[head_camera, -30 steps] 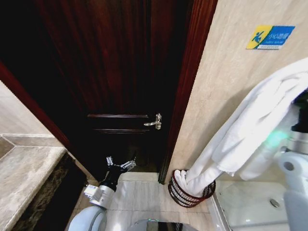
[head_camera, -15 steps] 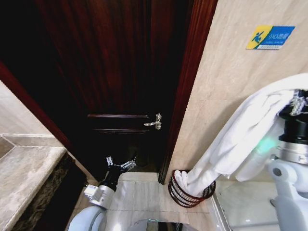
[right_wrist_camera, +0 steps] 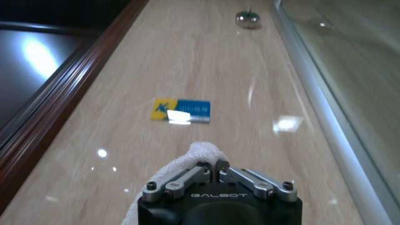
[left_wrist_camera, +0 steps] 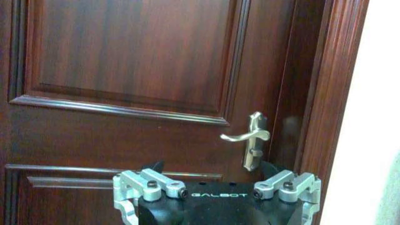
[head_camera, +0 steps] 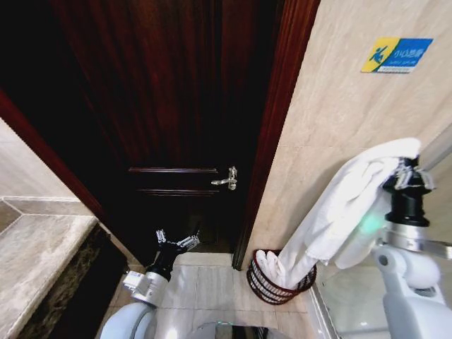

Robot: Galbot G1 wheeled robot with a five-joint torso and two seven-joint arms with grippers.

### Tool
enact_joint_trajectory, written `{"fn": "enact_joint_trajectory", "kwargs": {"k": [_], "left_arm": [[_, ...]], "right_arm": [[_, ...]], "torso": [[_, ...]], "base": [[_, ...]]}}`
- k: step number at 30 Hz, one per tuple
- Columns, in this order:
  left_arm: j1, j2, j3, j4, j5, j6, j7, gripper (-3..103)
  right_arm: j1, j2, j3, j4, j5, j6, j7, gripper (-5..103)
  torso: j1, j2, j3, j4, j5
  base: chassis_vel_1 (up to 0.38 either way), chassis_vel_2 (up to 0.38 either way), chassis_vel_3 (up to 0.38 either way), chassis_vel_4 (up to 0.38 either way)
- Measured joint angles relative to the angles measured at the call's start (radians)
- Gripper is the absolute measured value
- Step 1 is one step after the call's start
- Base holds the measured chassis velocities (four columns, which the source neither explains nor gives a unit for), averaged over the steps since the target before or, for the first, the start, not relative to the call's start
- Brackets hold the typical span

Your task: Discard the used towel into the hamper.

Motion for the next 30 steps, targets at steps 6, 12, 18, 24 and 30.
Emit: {"fn": "enact_joint_trajectory", "kwargs": {"k": [6, 12, 18, 24, 30], "left_arm": [[0.0, 0.0, 0.0, 0.0, 0.0, 0.0, 0.0, 100], [0.0, 0.0, 0.0, 0.0, 0.0, 0.0, 0.0, 100], [0.0, 0.0, 0.0, 0.0, 0.0, 0.0, 0.0, 100], [0.0, 0.0, 0.0, 0.0, 0.0, 0.0, 0.0, 100], [0.0, 0.0, 0.0, 0.0, 0.0, 0.0, 0.0, 100]], "right_arm": [[-0.015, 0.041, -0.027, -0.052, -0.006, 0.045, -0.026, 3], [-0.053, 0.088, -0.046, -0.088, -0.007, 0.065, -0.043, 3], [-0.069, 0.119, -0.068, -0.15, -0.006, 0.084, -0.058, 3], [-0.085, 0.13, -0.082, -0.226, -0.017, 0.11, -0.074, 3], [-0.089, 0.146, -0.09, -0.247, -0.044, 0.131, -0.081, 3]], "torso": [[0.0, 0.0, 0.0, 0.0, -0.0001], [0.0, 0.0, 0.0, -0.0001, 0.0], [0.0, 0.0, 0.0, 0.0, 0.0001], [0.0, 0.0, 0.0, 0.0, 0.0], [0.0, 0.0, 0.0, 0.0, -0.0002]], "base": [[0.0, 0.0, 0.0, 0.0], [0.0, 0.0, 0.0, 0.0], [0.0, 0.0, 0.0, 0.0], [0.0, 0.0, 0.0, 0.0], [0.0, 0.0, 0.0, 0.0]]}}
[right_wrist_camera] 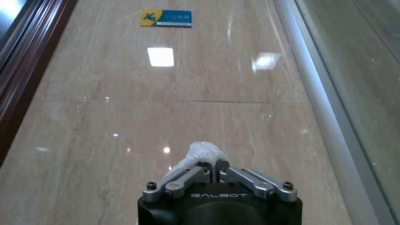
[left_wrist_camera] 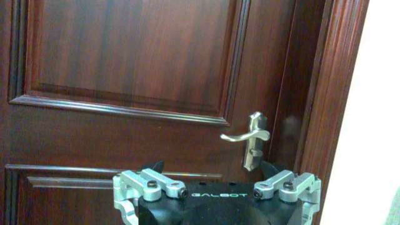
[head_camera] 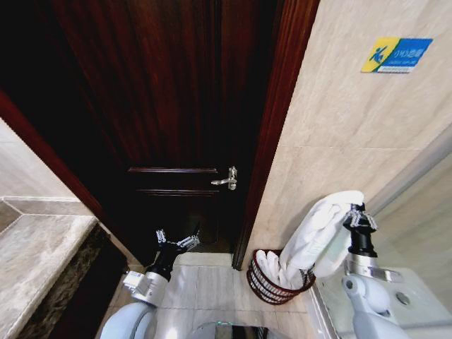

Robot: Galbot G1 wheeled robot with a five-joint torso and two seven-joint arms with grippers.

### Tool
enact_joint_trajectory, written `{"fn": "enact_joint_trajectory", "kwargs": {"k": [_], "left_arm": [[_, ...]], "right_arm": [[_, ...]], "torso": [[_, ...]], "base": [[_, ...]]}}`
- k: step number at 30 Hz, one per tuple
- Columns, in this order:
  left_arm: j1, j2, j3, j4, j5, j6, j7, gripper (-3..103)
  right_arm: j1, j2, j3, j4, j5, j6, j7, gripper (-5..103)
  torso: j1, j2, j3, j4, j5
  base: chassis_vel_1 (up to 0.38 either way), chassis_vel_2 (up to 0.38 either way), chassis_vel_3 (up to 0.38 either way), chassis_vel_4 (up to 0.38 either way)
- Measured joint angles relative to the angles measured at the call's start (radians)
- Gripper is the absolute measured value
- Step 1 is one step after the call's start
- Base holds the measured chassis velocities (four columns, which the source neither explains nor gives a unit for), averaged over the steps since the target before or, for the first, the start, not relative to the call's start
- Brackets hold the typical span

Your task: Discard the used towel into the hamper.

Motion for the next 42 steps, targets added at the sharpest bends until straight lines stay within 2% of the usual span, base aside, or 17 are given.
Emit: {"fn": "enact_joint_trajectory", "kwargs": {"k": [8, 19, 28, 33, 35, 42], "left_arm": [[0.0, 0.0, 0.0, 0.0, 0.0, 0.0, 0.0, 100], [0.0, 0.0, 0.0, 0.0, 0.0, 0.0, 0.0, 100], [0.0, 0.0, 0.0, 0.0, 0.0, 0.0, 0.0, 100], [0.0, 0.0, 0.0, 0.0, 0.0, 0.0, 0.0, 100], [0.0, 0.0, 0.0, 0.0, 0.0, 0.0, 0.0, 100], [0.0, 0.0, 0.0, 0.0, 0.0, 0.0, 0.0, 100]], "right_arm": [[-0.01, 0.042, -0.03, 0.009, -0.027, 0.006, -0.003, 3], [-0.067, 0.135, -0.149, 0.097, -0.077, -0.008, 0.01, 3], [-0.114, 0.162, -0.198, 0.133, -0.095, -0.003, 0.01, 3], [-0.103, 0.179, -0.157, 0.069, -0.095, 0.009, 0.044, 3], [-0.09, 0.165, -0.135, 0.023, -0.09, 0.01, 0.075, 3], [-0.032, 0.13, -0.117, -0.116, -0.057, 0.01, 0.092, 3]], "torso": [[0.0, 0.0, 0.0, 0.0, 0.0001], [0.0, 0.0, 0.0, 0.0, 0.0], [0.0, 0.0, 0.0, 0.0, -0.0001], [0.0, 0.0, 0.0, 0.0, 0.0003], [0.0, 0.0, 0.0, 0.0, 0.0001], [0.0, 0.0, 0.0, 0.0, 0.0004]], "base": [[0.0, 0.0, 0.0, 0.0], [0.0, 0.0, 0.0, 0.0], [0.0, 0.0, 0.0, 0.0], [0.0, 0.0, 0.0, 0.0], [0.0, 0.0, 0.0, 0.0], [0.0, 0.0, 0.0, 0.0]]}}
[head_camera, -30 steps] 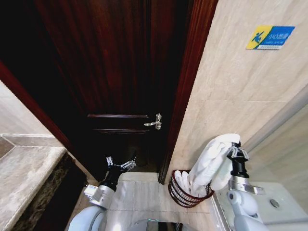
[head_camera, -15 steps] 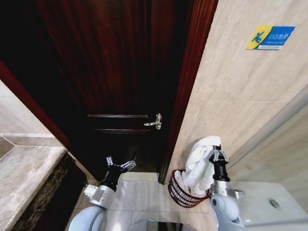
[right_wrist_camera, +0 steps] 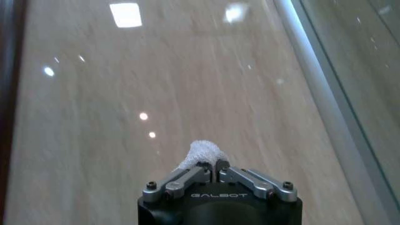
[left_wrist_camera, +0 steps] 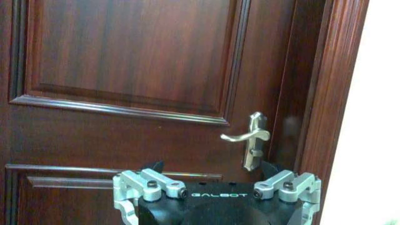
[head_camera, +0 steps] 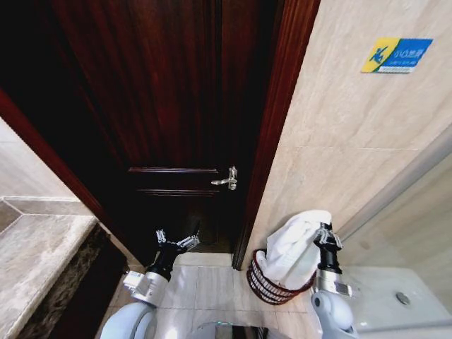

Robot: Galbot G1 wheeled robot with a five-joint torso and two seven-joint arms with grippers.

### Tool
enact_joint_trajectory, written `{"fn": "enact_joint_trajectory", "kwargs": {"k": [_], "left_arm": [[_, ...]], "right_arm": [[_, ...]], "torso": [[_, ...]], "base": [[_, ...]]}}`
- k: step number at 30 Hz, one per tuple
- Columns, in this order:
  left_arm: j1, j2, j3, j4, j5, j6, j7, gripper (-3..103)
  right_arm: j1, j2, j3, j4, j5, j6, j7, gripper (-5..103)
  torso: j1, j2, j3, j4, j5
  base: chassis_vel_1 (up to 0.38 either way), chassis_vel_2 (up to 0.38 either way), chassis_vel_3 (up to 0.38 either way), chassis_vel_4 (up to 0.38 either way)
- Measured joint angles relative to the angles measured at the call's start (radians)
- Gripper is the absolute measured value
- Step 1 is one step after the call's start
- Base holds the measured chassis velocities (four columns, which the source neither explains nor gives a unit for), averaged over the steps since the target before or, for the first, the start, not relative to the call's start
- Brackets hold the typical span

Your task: Discard the used towel into the hamper.

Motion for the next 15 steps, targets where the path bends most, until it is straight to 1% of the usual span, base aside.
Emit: {"fn": "enact_joint_trajectory", "kwargs": {"k": [8, 15], "left_arm": [[0.0, 0.0, 0.0, 0.0, 0.0, 0.0, 0.0, 100], [0.0, 0.0, 0.0, 0.0, 0.0, 0.0, 0.0, 100]], "right_arm": [[0.099, -0.025, -0.008, -0.163, 0.001, 0.0, -0.011, 3], [0.129, -0.044, -0.011, -0.205, 0.001, 0.003, -0.013, 3]], "torso": [[0.0, 0.0, 0.0, 0.0002, -0.0002], [0.0, 0.0, 0.0, 0.0, -0.0003]], "base": [[0.0, 0.0, 0.0, 0.0], [0.0, 0.0, 0.0, 0.0]]}}
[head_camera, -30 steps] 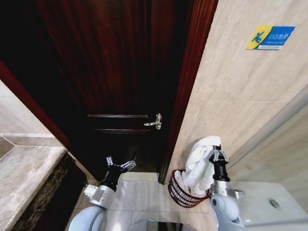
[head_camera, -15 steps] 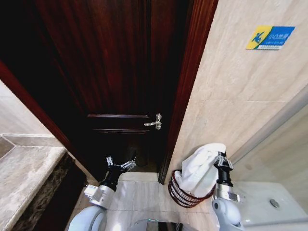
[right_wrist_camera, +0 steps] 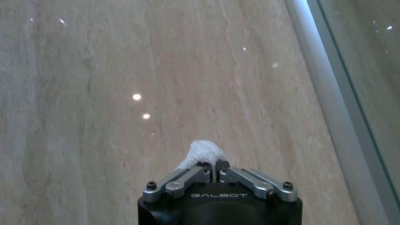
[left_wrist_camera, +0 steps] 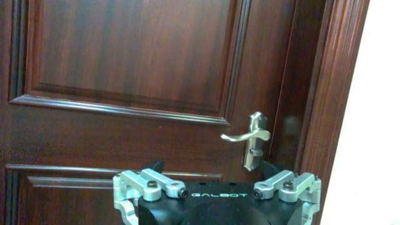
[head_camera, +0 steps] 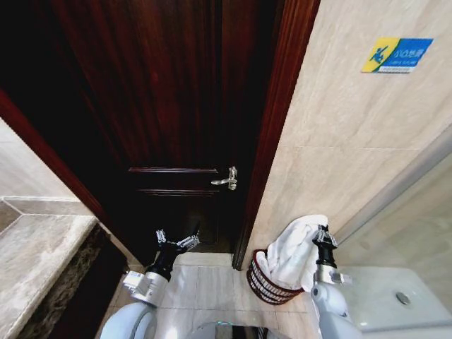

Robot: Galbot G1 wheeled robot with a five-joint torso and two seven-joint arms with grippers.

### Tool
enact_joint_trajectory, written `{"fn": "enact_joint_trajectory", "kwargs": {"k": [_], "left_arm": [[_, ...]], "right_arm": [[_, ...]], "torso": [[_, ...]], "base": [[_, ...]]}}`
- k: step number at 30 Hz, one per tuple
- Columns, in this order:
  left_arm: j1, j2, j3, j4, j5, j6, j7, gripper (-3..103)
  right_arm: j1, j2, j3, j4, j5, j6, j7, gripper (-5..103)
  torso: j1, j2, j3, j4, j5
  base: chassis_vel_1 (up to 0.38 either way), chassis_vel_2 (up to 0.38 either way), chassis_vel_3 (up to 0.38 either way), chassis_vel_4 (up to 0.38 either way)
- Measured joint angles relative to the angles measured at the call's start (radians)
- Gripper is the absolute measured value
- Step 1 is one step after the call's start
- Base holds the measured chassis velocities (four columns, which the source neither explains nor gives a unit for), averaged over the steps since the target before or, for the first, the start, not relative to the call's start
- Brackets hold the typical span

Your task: Discard the used towel into the hamper.

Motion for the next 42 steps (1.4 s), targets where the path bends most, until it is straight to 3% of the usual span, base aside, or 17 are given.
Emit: {"fn": "enact_joint_trajectory", "kwargs": {"k": [16, 29, 42], "left_arm": [[0.0, 0.0, 0.0, 0.0, 0.0, 0.0, 0.0, 100], [0.0, 0.0, 0.0, 0.0, 0.0, 0.0, 0.0, 100], [0.0, 0.0, 0.0, 0.0, 0.0, 0.0, 0.0, 100]], "right_arm": [[0.069, -0.031, -0.019, 0.024, -0.012, -0.029, 0.003, 3], [0.04, -0.012, -0.02, -0.127, -0.001, 0.052, -0.022, 3], [0.055, -0.012, -0.025, -0.256, -0.009, 0.084, -0.045, 3]], "torso": [[0.0, 0.0, 0.0, 0.0, -0.0001], [0.0, 0.0, 0.0, 0.0, 0.0], [0.0, 0.0, 0.0, 0.0, 0.0]], "base": [[0.0, 0.0, 0.0, 0.0], [0.0, 0.0, 0.0, 0.0], [0.0, 0.0, 0.0, 0.0]]}}
